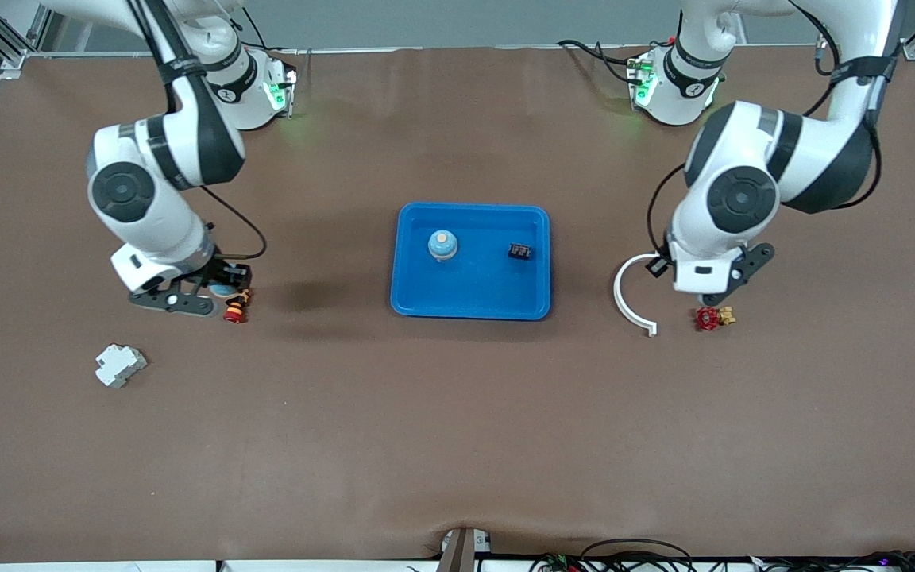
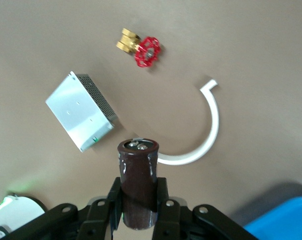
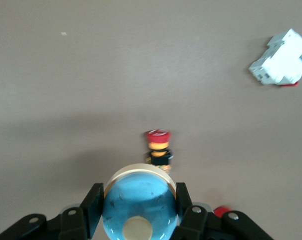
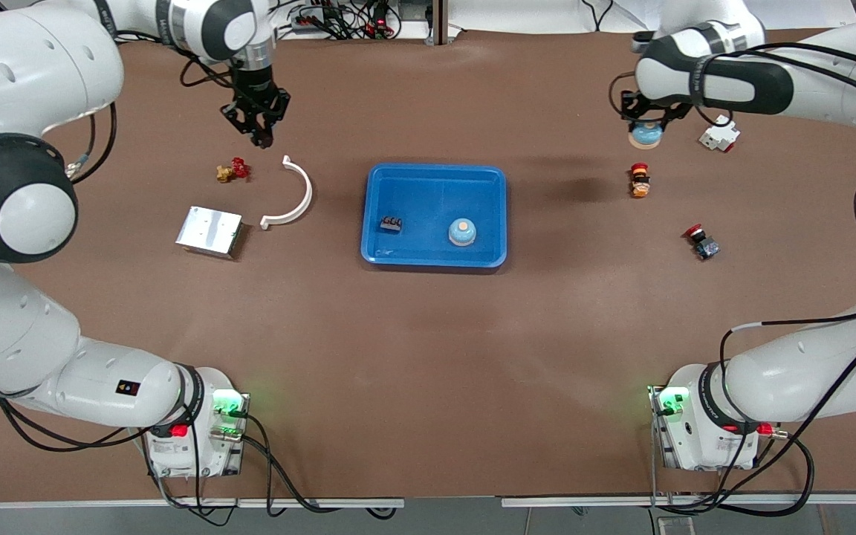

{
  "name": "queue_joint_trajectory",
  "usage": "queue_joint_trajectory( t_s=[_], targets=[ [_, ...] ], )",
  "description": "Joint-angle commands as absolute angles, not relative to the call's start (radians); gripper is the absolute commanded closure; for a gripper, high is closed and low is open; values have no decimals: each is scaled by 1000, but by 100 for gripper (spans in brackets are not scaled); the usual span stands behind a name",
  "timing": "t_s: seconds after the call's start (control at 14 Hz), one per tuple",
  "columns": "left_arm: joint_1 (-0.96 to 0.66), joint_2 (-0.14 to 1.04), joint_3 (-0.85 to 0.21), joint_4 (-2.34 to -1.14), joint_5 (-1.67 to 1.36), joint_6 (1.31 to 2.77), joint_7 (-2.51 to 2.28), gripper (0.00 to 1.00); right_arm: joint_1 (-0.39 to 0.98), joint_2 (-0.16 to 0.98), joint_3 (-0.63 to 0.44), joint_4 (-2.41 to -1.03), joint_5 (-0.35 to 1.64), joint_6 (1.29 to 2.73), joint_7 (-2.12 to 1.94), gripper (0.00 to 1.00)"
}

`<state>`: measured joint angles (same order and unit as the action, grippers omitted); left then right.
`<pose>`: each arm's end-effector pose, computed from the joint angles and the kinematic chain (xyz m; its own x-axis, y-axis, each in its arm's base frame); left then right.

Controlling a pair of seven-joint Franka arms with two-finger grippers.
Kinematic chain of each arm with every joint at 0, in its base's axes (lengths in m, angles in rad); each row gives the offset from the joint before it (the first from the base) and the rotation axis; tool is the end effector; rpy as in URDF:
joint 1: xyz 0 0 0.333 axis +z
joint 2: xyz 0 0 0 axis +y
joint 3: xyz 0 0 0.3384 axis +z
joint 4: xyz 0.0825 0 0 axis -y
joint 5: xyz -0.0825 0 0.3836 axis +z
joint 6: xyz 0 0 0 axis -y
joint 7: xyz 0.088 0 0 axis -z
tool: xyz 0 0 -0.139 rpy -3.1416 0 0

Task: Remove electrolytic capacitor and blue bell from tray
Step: 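Carry the bell beside the red button while the left carries the capacitor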

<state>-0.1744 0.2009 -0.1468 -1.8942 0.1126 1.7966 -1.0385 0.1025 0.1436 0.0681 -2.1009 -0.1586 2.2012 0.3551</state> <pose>0.5413 -0.1635 0.3702 0.7698 0.6320 -0.0895 0.5878 -0.7565 -0.2867 0.5572 0.0859 0.3393 0.9960 -0.0889 -0.0053 -0.0875 -0.9885 0.1234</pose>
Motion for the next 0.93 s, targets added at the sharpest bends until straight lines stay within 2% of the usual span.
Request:
queue_joint_trajectory(
  t_s=[0.0,0.21,0.57,0.85],
  targets=[
    [-103,184,-156,-1949,126,1816,-953,100,0,123,84,-2172,-141,2291,205,100],
    [-58,187,-155,-2037,135,1931,-917,100,-99,144,86,-2230,-140,2417,91,100],
    [70,277,-156,-2066,169,2038,-731,100,-167,221,84,-2241,20,2476,-78,100],
    [109,284,-155,-2079,176,2072,-556,100,-182,274,83,-2267,23,2548,-97,100]
  ],
)
